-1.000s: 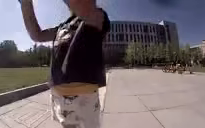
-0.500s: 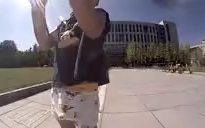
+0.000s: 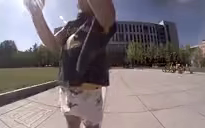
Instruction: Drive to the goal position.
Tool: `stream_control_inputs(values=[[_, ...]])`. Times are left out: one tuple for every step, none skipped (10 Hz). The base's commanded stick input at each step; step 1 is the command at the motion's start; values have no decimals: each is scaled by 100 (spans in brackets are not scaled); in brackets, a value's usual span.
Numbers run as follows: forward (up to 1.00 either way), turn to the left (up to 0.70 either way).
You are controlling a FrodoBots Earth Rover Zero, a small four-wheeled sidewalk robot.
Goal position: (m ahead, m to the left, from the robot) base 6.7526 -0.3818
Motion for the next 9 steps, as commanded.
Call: stream_control_inputs(values=[[-6, 1], [-6, 1], [-6, 1], [-6, 1], [-6, 1], [-6, 1], [-6, 1], [-6, 1], [-6, 1]])
